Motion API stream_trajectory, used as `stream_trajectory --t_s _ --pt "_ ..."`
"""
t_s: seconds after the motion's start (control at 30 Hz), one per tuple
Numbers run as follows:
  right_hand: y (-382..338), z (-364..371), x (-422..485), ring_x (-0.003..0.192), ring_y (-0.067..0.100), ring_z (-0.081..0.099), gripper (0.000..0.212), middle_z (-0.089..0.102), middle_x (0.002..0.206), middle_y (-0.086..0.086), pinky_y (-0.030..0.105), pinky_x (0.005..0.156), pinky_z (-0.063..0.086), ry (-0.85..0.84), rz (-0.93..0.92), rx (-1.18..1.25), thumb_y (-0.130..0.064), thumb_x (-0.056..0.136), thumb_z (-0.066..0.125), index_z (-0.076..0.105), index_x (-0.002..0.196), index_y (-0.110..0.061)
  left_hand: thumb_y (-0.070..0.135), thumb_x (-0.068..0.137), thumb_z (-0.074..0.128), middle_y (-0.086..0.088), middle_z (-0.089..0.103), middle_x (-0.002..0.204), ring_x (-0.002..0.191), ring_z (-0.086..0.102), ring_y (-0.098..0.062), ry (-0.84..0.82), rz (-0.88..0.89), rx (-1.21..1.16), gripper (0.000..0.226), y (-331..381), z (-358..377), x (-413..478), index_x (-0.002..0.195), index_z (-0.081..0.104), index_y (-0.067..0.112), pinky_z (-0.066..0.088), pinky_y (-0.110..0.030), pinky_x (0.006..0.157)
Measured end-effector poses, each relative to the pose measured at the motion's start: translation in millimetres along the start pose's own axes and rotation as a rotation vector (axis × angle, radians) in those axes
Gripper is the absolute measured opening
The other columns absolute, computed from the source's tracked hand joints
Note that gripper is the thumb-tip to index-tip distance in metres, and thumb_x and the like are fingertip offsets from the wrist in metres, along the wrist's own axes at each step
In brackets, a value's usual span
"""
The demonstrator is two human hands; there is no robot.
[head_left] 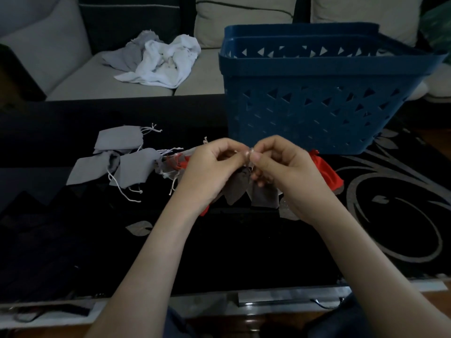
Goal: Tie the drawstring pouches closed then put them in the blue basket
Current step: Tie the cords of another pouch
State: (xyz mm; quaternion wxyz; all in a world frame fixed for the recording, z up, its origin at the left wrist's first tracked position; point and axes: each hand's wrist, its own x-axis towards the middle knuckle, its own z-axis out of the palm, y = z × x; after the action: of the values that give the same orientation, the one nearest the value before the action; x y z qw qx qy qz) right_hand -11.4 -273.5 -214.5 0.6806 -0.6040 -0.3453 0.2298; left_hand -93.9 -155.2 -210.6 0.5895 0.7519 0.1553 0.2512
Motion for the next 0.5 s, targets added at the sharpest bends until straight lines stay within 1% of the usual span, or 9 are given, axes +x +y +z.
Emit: stream_trajectory --t_s 0.07,0.13,0.2,0.33,0.43,0.5 --pt "-0.8 -0.4 0.3 0.057 0.010 0.056 0.009 0.057 0.059 0.003 0.018 0.055 0.045 0.032 -0.014 -0.019 -0.004 0.090 0.058 0.057 0.084 -0.010 0.010 0.086 0.066 0.002 0.069 0.071 0.069 0.062 -0.008 -0.043 -0.026 0.005 0.008 -2.6 0.7 -0.3 0.082 0.071 0.014 0.048 -0.024 0.069" --pt "-1.6 -0.3 0.6 0.055 0.007 0.055 0.008 0.057 0.059 0.002 0.016 0.054 0.045 0.043 -0.018 -0.021 -0.001 0.091 0.056 0.056 0.086 -0.008 0.011 0.086 0.066 0.001 0.069 0.070 0.069 0.063 -0.011 -0.063 -0.027 0.020 0.008 -3.9 1.4 -1.2 0.082 0.072 0.015 0.048 -0.030 0.071" --pt "-1.7 0.1 0.4 0.055 0.005 0.056 0.008 0.058 0.059 0.000 0.016 0.054 0.046 0.039 -0.023 -0.026 0.000 0.091 0.055 0.057 0.090 -0.008 0.011 0.086 0.066 0.001 0.069 0.070 0.069 0.063 -0.010 -0.053 -0.015 0.025 0.008 -3.7 2.0 -1.6 0.082 0.072 0.015 0.049 -0.030 0.070" --pt "-1.6 0.4 -0.7 0.060 0.005 0.058 0.012 0.059 0.068 0.009 0.015 0.058 0.046 0.014 -0.035 -0.083 -0.001 0.092 0.055 0.060 0.099 -0.009 0.012 0.087 0.065 0.006 0.068 0.065 0.065 0.063 -0.006 -0.005 -0.024 0.030 0.011 -4.8 3.7 -1.4 0.080 0.070 0.019 0.046 -0.025 0.067" --pt "-0.7 0.0 -1.2 0.065 0.010 0.060 0.010 0.064 0.068 0.003 0.015 0.062 0.048 0.037 -0.030 -0.103 -0.003 0.090 0.059 0.064 0.095 -0.010 0.012 0.087 0.064 0.004 0.068 0.066 0.065 0.064 -0.009 0.012 -0.047 0.012 0.013 -6.8 6.6 -1.1 0.078 0.069 0.020 0.048 -0.028 0.067" --pt "0.1 -0.6 -1.2 0.068 0.014 0.061 0.007 0.066 0.071 0.002 0.017 0.064 0.050 0.060 -0.036 -0.130 -0.005 0.089 0.061 0.066 0.091 -0.010 0.012 0.087 0.064 0.004 0.068 0.066 0.065 0.063 -0.009 0.022 -0.061 0.011 0.012 -7.1 7.4 -0.6 0.079 0.069 0.019 0.048 -0.027 0.068"
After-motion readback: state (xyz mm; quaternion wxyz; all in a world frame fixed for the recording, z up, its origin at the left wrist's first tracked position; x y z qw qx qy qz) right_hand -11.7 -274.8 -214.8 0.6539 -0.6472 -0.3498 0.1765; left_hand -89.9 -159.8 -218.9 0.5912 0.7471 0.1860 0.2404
